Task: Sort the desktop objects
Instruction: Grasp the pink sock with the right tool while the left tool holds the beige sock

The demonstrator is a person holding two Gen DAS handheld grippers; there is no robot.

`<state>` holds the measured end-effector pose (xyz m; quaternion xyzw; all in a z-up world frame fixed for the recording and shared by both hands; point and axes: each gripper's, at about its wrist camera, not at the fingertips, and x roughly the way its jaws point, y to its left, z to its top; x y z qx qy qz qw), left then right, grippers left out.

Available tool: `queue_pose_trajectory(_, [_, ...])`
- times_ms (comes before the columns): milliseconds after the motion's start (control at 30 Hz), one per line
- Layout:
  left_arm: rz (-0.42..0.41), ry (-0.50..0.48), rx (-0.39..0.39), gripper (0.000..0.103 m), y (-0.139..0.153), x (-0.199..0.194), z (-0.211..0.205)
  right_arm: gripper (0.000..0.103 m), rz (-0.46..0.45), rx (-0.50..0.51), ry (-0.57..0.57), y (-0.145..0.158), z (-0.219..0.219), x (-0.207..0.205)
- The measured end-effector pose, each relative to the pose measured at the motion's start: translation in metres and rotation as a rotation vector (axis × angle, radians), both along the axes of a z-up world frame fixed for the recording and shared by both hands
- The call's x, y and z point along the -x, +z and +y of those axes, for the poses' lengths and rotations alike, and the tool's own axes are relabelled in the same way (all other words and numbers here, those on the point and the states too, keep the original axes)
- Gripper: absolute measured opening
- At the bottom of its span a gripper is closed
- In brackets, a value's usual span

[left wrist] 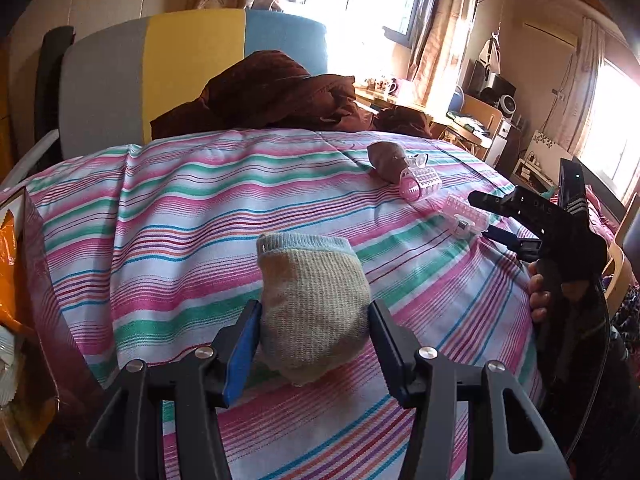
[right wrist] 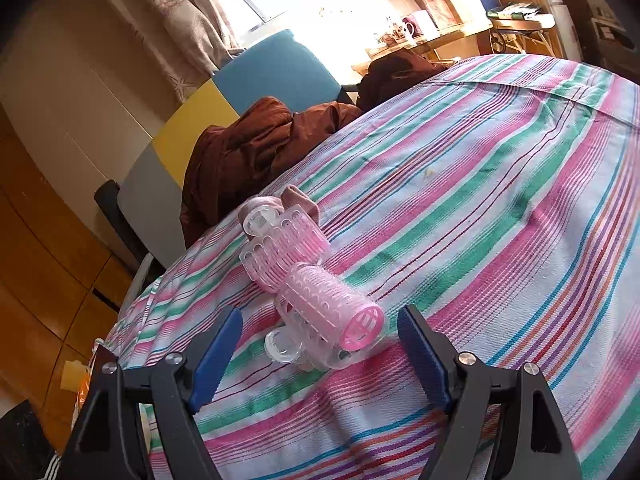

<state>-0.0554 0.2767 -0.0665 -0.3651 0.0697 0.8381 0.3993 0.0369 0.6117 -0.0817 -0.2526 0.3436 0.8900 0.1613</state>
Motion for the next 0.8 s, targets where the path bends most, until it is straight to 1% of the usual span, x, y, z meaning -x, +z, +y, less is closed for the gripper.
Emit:
queue_pose_trajectory(100, [-0.005, 0.0, -0.019, 0.056, -0.004, 0.003, -0.001, 0.081, -0.053, -0.052, 0.003, 0.007, -0.005, 0.004])
queue_pose_trajectory(233, [-0.096, -0.023, -0.046, 0.056, -0.015, 0.011, 0.001, 0.082, -0.109, -0.2, 0.047, 0.03, -0.016, 0.018])
queue_pose_trajectory(367, [-0.059, -0.021, -0.022, 0.056, -0.015, 0.003, 0.006, 0.087, -0.154, -0.304, 0.145, 0.052, -0.02, 0.047])
queue_pose_trajectory(500, [-0.071, -0.025, -0.035, 0.057, -0.017, 0.004, 0.005, 0.088, -0.212, -0.384, 0.22, 0.067, -0.02, 0.086])
queue_pose_trajectory(667, [-0.084, -0.028, -0.046, 0.058, -0.019, 0.006, 0.004, 0.088, -0.31, -0.453, 0.338, 0.068, -0.027, 0.144])
queue_pose_trajectory(800, [-0.087, -0.03, -0.046, 0.057, -0.02, 0.007, 0.004, 0.082, -0.39, -0.5, 0.397, 0.057, -0.034, 0.18])
